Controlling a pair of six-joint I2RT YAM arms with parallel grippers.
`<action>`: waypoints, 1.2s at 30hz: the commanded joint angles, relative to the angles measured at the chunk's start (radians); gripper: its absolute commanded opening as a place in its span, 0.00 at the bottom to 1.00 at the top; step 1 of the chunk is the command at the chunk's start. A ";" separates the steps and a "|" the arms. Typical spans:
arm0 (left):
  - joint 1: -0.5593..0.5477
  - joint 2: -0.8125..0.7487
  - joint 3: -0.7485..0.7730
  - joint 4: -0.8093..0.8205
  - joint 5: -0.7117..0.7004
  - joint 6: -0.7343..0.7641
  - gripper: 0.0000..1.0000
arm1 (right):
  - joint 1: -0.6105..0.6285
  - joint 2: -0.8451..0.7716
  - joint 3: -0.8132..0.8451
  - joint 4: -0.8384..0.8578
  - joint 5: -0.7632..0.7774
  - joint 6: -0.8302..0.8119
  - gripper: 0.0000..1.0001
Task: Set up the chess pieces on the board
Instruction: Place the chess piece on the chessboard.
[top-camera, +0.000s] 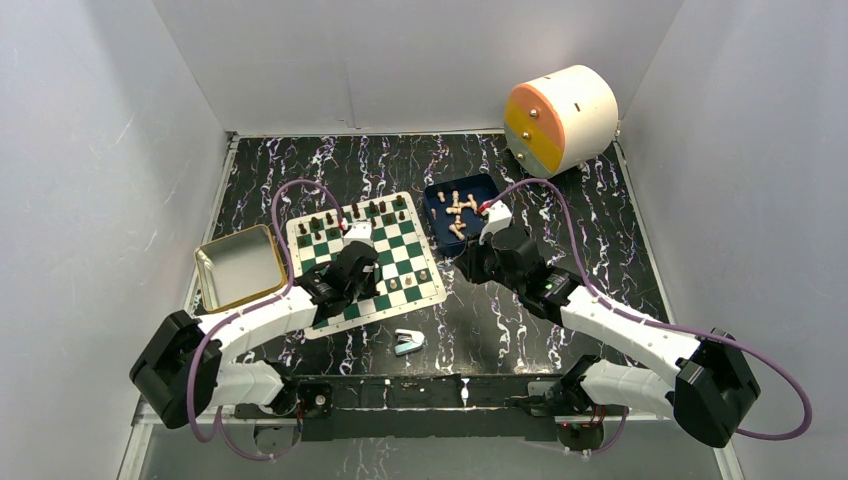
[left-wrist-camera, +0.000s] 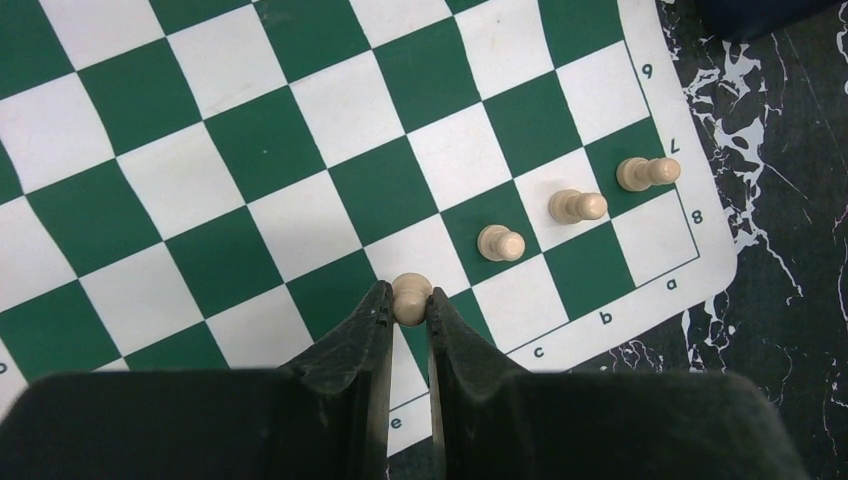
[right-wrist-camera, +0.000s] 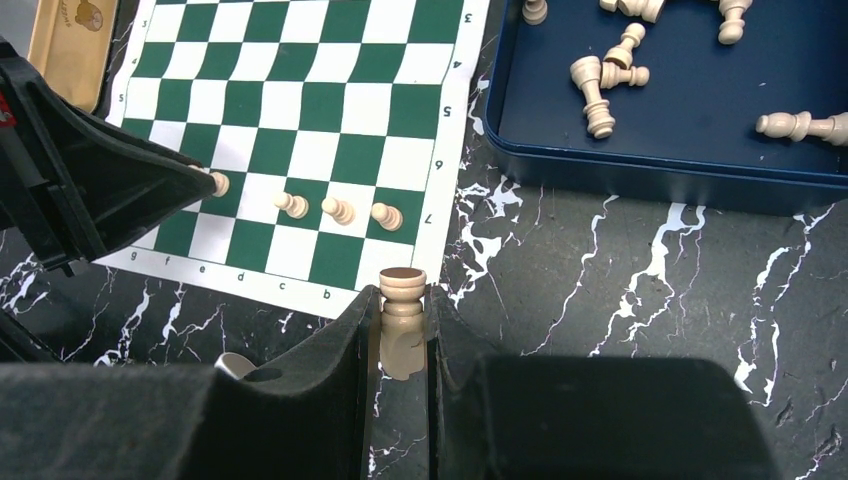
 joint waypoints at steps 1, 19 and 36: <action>-0.008 0.021 -0.021 0.075 -0.003 -0.015 0.04 | 0.000 -0.030 0.016 0.023 0.028 0.006 0.22; -0.015 0.099 -0.049 0.132 0.006 -0.020 0.05 | 0.000 -0.034 0.005 0.015 0.058 -0.014 0.22; -0.018 0.109 -0.045 0.139 -0.041 -0.017 0.06 | -0.001 -0.015 -0.005 0.041 0.051 -0.030 0.22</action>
